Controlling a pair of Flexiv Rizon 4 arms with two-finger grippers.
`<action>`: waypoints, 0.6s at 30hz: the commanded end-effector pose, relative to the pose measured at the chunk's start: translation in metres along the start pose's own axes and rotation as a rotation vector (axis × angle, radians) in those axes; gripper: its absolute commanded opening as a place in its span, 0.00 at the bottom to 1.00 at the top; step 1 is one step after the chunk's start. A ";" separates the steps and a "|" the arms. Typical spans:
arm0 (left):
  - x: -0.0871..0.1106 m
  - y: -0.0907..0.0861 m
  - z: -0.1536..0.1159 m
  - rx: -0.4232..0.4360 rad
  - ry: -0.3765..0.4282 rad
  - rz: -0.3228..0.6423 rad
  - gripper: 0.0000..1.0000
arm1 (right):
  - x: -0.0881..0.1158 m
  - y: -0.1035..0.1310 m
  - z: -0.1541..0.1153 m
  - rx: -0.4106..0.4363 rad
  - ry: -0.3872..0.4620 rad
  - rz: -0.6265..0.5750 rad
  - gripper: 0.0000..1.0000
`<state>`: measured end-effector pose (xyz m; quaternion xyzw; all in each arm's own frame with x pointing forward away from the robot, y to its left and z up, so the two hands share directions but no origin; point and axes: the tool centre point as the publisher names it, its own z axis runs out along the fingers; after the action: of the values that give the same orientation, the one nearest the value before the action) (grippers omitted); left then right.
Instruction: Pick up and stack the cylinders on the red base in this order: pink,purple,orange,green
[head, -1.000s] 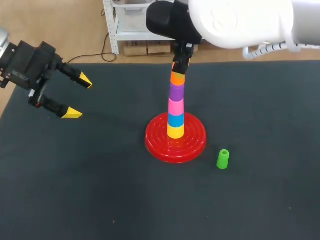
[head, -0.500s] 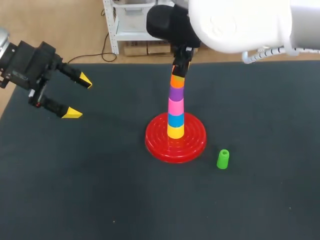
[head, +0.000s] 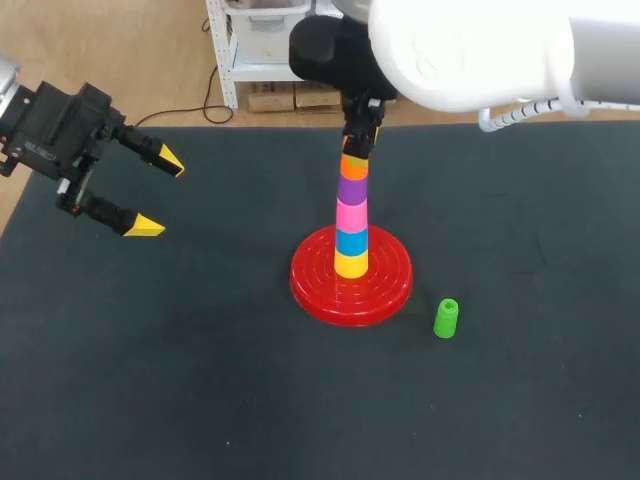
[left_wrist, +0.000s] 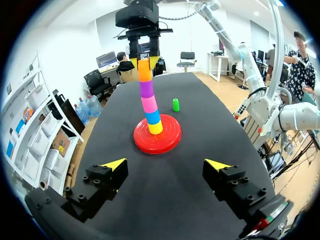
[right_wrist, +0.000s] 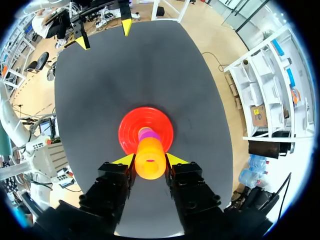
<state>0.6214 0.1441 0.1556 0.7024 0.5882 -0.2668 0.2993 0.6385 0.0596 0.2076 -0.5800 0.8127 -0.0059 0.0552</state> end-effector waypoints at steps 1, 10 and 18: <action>0.001 0.001 0.000 0.001 -0.002 0.002 1.00 | -0.005 0.000 0.009 0.003 0.028 -0.007 0.00; 0.001 0.001 0.000 0.001 -0.002 0.002 1.00 | -0.004 -0.002 0.012 -0.004 0.028 0.004 0.00; 0.001 0.001 0.000 0.001 -0.002 0.002 1.00 | -0.004 -0.003 0.009 -0.005 0.009 0.008 0.00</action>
<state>0.6214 0.1441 0.1556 0.7024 0.5882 -0.2668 0.2993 0.6447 0.0650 0.2050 -0.5770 0.8154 -0.0071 0.0463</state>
